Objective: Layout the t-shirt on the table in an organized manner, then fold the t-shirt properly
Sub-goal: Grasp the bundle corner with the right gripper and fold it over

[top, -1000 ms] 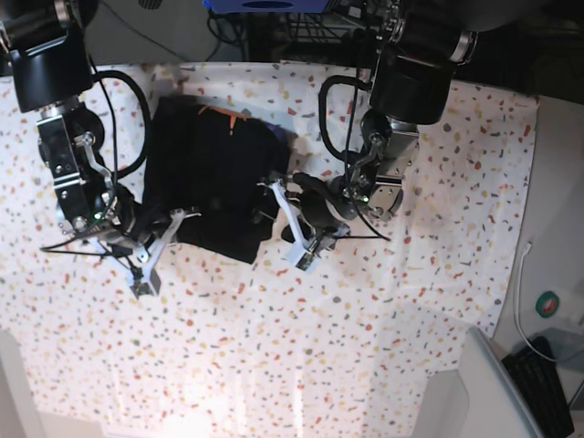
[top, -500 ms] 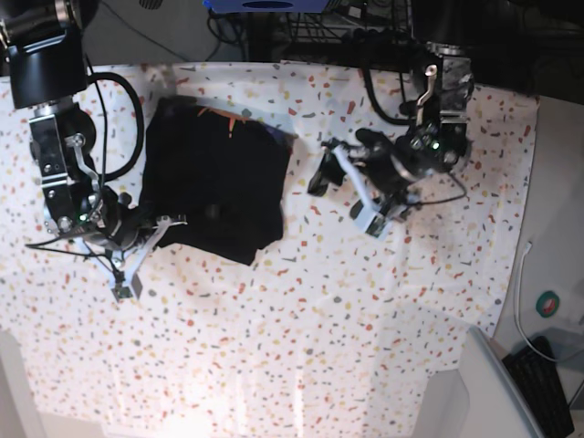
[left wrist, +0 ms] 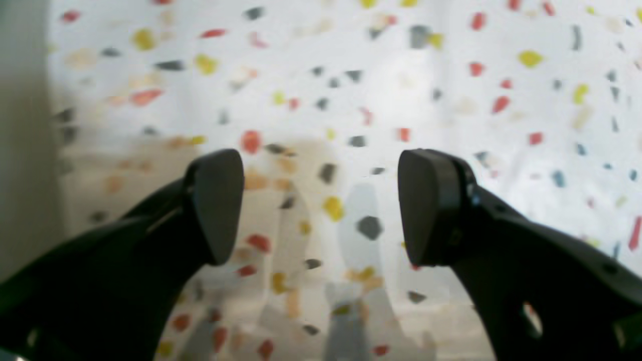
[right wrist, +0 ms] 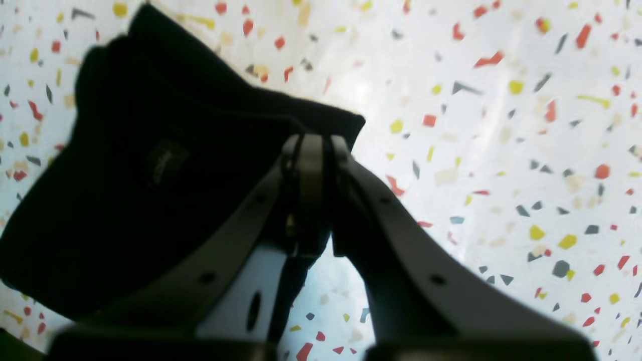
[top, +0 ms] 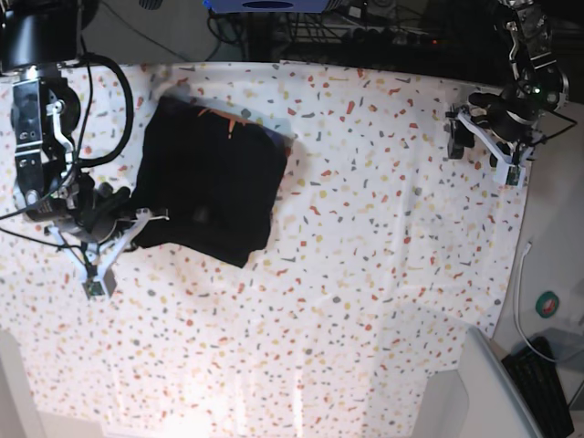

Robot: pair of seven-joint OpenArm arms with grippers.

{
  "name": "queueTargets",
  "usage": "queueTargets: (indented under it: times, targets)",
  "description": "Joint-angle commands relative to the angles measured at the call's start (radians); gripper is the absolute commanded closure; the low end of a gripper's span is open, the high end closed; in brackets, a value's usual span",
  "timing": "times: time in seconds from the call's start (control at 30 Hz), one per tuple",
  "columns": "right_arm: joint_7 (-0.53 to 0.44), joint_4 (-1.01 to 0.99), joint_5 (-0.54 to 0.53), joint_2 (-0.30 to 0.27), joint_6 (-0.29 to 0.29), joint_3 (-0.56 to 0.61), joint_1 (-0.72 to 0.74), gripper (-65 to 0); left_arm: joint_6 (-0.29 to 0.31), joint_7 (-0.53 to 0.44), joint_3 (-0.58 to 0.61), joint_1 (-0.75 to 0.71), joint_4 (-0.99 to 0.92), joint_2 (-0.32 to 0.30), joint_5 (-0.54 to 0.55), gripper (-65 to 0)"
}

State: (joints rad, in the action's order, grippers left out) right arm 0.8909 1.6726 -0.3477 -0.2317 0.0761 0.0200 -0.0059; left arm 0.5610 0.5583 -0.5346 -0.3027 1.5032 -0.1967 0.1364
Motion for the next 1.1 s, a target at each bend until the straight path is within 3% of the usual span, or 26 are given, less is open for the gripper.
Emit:
queueTargets:
  times: [0.0, 0.27, 0.4, 0.53, 0.57, 0.7, 0.77, 0.87, 0.97, 1.07]
  targets:
    - [-0.008, -0.004, 0.002, -0.011, 0.000, -0.016, 0.013, 0.0, 0.006, -0.020, -0.006, 0.000, 0.015, -0.010, 0.013, -45.6]
    - [-0.120, -0.210, 0.003, -0.010, 0.001, -0.032, 0.044, 0.0, 0.006, -0.020, -0.002, 0.000, 0.015, -0.005, 0.013, -45.6]
    - [-0.112, -0.286, 0.003, -0.005, -0.003, -0.032, 0.065, 0.0, 0.006, -0.020, -0.006, 0.000, 0.001, -0.005, 0.013, -45.6]
    - [-0.011, -0.249, 0.000, -0.005, -0.006, -0.050, 0.071, 0.0, 0.006, -0.020, -0.009, 0.001, -0.036, -0.007, 0.013, -45.6]
    - [0.007, -0.222, 0.000, -0.002, -0.006, -0.068, 0.065, -2.0, 0.006, -0.020, -0.011, 0.001, -0.042, -0.007, 0.013, -45.6]
    - [0.081, 0.025, 0.003, 0.030, -0.006, -0.114, 0.016, -28.5, 0.006, -0.022, -0.011, -0.002, -0.043, -0.007, 0.013, -45.6]
    - [0.101, 0.113, 0.003, 0.030, -0.006, -0.059, 0.022, -31.2, 0.006, -0.022, -0.011, -0.002, -0.040, -0.005, 0.013, -45.6]
    - [0.096, 0.071, 0.005, 0.025, 0.001, 0.103, 0.123, -31.4, 0.006, -0.022, -0.011, -0.002, -0.036, -0.005, 0.013, -45.6]
    - [0.046, -0.150, 0.005, 0.030, 0.001, 0.277, 0.272, -31.4, 0.006, -0.022, -0.011, -0.002, -0.034, -0.004, 0.013, -45.6]
    - [-0.085, -0.408, 0.005, 0.055, 0.001, 0.432, 0.393, -31.4, 0.006, -0.022, -0.011, -0.002, -0.036, -0.004, 0.013, -45.6]
